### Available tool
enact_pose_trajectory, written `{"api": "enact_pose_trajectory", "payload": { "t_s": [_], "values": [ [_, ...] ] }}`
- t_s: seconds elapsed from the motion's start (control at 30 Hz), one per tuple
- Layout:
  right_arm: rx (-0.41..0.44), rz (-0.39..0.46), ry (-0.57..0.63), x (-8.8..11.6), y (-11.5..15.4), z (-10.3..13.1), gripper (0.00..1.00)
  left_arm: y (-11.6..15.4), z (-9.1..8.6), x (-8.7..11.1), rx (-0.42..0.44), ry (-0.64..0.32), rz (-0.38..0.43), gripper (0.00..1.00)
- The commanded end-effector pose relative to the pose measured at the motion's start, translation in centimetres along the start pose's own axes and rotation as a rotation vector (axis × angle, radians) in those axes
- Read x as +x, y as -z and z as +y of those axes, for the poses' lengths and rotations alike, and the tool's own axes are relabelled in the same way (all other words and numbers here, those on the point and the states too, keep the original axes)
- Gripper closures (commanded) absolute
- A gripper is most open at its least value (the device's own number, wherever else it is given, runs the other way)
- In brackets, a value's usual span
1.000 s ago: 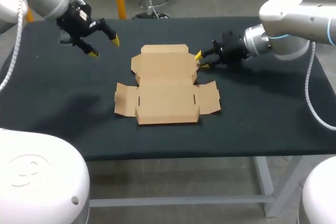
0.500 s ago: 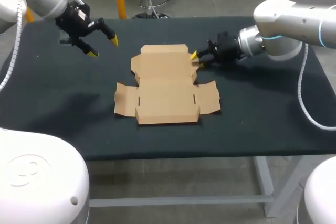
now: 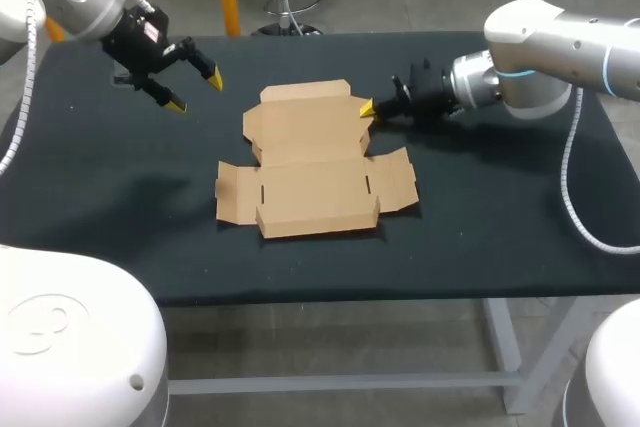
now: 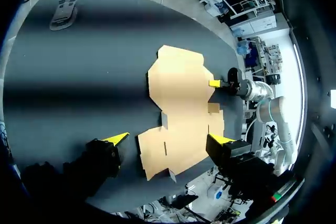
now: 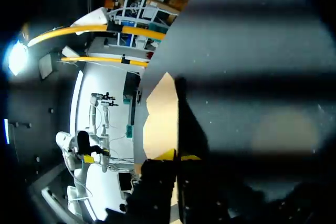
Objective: Assemble the packaging by folding the flat box into shape, placing the metal phone stand inside, and closing the box properly
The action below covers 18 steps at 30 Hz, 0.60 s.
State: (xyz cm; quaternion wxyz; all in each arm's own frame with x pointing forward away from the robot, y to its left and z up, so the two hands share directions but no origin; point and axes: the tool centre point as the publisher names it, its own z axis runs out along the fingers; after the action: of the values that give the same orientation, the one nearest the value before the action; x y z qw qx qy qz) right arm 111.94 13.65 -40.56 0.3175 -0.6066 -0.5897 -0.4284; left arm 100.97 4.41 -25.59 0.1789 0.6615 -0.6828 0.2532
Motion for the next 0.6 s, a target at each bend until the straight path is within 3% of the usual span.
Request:
{"api": "enact_pose_trajectory", "payload": {
  "t_s": [0.03, 0.37, 0.6],
  "values": [
    [-0.011, 0.026, 0.022, 0.6, 0.8, -0.5, 1.0, -0.1, -0.2, -0.3, 0.008, -0.023, 0.012, 0.0],
    [-0.037, 0.113, 0.083, 3.0, 2.4, -1.2, 1.0, -0.1, 0.1, -0.1, 0.105, -0.126, 0.049, 0.0],
    [-0.029, 0.139, 0.099, 3.5, 2.7, -1.4, 1.0, -0.1, 0.1, -0.1, 0.105, -0.126, 0.049, 0.0]
  ]
}}
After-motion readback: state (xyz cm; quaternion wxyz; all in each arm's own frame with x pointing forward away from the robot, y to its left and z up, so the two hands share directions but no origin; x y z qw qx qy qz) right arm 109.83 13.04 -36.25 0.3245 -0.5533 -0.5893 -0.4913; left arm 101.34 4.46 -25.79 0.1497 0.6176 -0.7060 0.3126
